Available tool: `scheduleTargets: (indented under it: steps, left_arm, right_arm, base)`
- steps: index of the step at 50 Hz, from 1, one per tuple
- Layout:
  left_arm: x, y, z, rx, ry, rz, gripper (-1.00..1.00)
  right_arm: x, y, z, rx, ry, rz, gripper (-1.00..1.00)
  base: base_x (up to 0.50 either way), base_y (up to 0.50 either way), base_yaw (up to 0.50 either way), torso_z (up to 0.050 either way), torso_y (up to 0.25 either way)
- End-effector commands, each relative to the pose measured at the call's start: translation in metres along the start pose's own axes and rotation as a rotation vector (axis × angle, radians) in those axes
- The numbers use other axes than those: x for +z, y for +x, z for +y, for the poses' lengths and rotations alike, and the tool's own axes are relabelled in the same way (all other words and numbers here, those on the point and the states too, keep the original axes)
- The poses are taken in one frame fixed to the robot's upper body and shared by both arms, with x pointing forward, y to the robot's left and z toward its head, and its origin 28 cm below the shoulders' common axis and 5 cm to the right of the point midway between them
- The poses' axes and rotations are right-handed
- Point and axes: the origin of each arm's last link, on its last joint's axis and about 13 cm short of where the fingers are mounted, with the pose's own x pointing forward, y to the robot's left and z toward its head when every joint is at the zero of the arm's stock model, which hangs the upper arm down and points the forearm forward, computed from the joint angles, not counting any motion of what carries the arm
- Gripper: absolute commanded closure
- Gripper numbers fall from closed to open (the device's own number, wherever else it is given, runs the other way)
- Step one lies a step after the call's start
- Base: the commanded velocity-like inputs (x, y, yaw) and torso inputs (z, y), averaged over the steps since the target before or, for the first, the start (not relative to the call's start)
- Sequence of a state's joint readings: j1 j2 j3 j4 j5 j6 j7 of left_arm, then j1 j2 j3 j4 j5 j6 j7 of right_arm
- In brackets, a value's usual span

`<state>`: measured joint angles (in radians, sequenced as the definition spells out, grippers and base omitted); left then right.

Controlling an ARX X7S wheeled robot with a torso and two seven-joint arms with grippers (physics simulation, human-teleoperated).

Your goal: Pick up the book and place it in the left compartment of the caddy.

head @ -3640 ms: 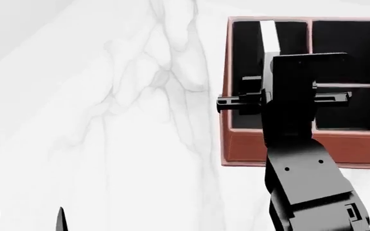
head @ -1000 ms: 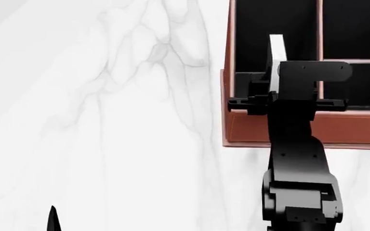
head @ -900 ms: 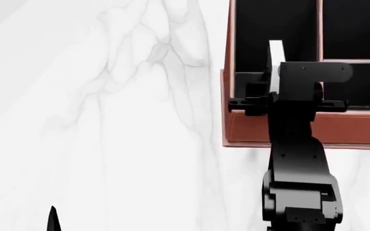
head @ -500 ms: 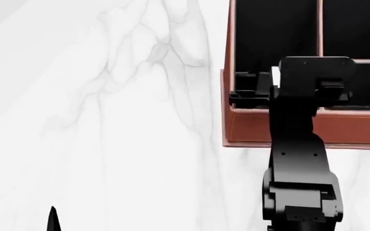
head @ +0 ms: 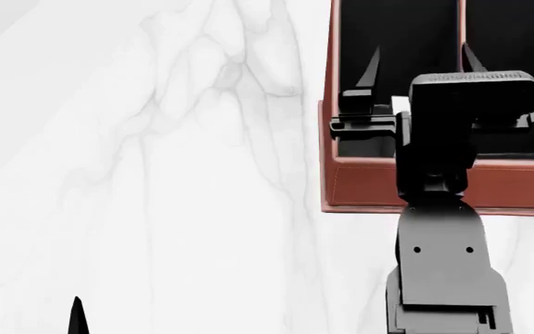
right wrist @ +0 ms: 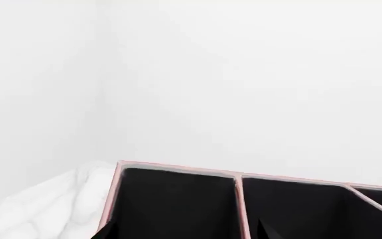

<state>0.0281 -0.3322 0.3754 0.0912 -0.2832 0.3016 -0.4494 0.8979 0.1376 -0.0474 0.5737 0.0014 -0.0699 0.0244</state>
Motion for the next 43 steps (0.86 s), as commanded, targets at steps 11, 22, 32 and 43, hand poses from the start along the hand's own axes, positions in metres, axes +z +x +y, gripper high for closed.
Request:
scheduleTargets:
  steps: [11,22,32,43]
  left_arm:
    - [0.001,0.002,0.0,0.001,-0.001,-0.004,-1.0]
    - [0.0,0.001,0.0,-0.001,-0.001,-0.005,-1.0]
    - [0.0,0.001,0.0,0.0,-0.001,-0.006,-1.0]
    - [0.001,0.001,0.0,0.0,-0.002,-0.006,-1.0]
  right_arm:
    - [0.059,-0.054,-0.001,0.027,-0.049,-0.198,-1.0]
    - [0.08,-0.072,0.001,0.01,-0.138,-0.332,-1.0]
    - [0.081,-0.076,0.001,0.013,-0.132,-0.361,-1.0]
    - [0.081,-0.076,0.001,0.014,-0.14,-0.37,-1.0]
  base:
    - [0.0,0.0,0.0,0.0,0.0]
    - [0.0,0.0,0.0,0.0,0.0]
    - [0.0,0.0,0.0,0.0,0.0]
    - [0.0,0.0,0.0,0.0,0.0]
